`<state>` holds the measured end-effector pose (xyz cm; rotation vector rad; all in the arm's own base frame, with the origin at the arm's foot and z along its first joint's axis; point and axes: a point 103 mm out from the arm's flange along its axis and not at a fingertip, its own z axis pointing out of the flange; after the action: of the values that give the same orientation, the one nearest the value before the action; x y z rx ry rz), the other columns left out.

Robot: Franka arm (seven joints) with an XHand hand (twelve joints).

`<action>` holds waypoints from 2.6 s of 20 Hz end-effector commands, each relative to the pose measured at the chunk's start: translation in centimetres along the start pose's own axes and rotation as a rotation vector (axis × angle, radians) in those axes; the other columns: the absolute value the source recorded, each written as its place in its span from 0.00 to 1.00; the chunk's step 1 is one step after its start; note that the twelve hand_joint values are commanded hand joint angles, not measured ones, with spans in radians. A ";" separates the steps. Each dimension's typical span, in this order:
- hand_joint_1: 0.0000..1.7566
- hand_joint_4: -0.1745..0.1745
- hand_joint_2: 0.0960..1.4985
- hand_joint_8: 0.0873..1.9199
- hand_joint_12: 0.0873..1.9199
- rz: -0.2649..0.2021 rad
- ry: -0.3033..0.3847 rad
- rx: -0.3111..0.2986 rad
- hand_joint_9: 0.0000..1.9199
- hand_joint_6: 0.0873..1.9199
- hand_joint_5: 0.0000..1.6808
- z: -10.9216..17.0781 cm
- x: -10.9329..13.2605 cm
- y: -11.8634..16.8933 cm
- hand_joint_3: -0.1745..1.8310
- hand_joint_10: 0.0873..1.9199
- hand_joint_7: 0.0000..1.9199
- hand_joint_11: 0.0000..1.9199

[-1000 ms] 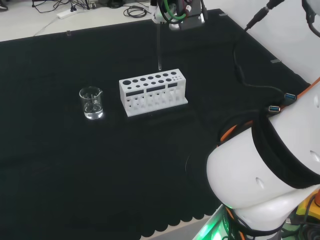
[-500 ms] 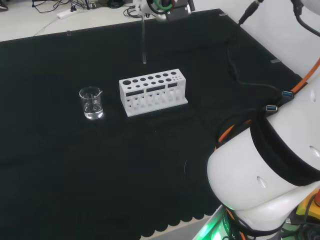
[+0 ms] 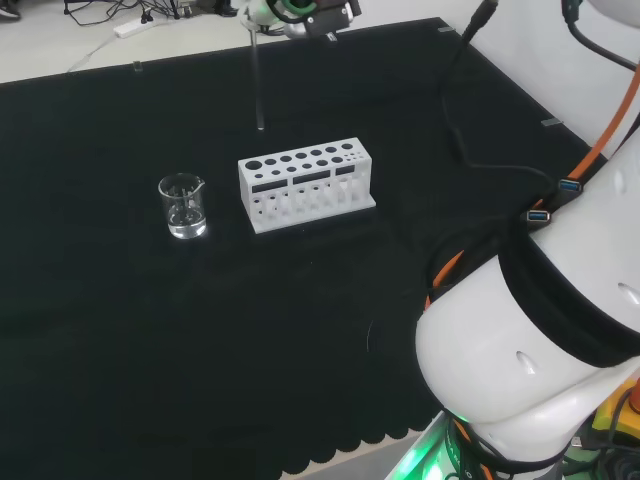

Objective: Stir in the beaker to the left of the white test tube rack with the glass rod.

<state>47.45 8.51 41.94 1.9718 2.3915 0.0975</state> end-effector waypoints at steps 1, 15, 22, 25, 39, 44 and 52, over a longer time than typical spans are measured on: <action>0.75 0.00 0.43 0.54 0.28 -0.134 -0.003 0.039 0.79 0.08 0.80 1.7 4.7 1.5 0.40 0.45 0.62 0.83; 0.75 0.00 0.43 0.54 0.28 -0.243 0.028 0.078 0.79 0.07 0.81 4.9 9.3 1.6 0.40 0.45 0.62 0.83; 0.75 0.00 0.43 0.54 0.28 -0.268 0.048 0.079 0.79 0.07 0.81 5.4 9.8 3.0 0.40 0.44 0.62 0.83; 0.75 0.00 0.43 0.54 0.28 -0.274 0.058 0.085 0.79 0.07 0.81 5.6 10.0 3.8 0.40 0.44 0.62 0.83; 0.75 0.00 0.43 0.54 0.28 -0.260 0.106 0.098 0.79 0.06 0.81 8.0 6.5 5.8 0.40 0.44 0.62 0.83; 0.75 0.00 0.43 0.54 0.28 -0.259 0.097 0.124 0.79 0.06 0.81 8.8 6.5 5.9 0.40 0.44 0.62 0.83; 0.75 0.00 0.43 0.54 0.28 -0.227 0.074 0.130 0.79 0.05 0.81 9.2 6.8 5.9 0.40 0.44 0.62 0.83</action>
<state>52.31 16.82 33.88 1.7271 2.7402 0.0262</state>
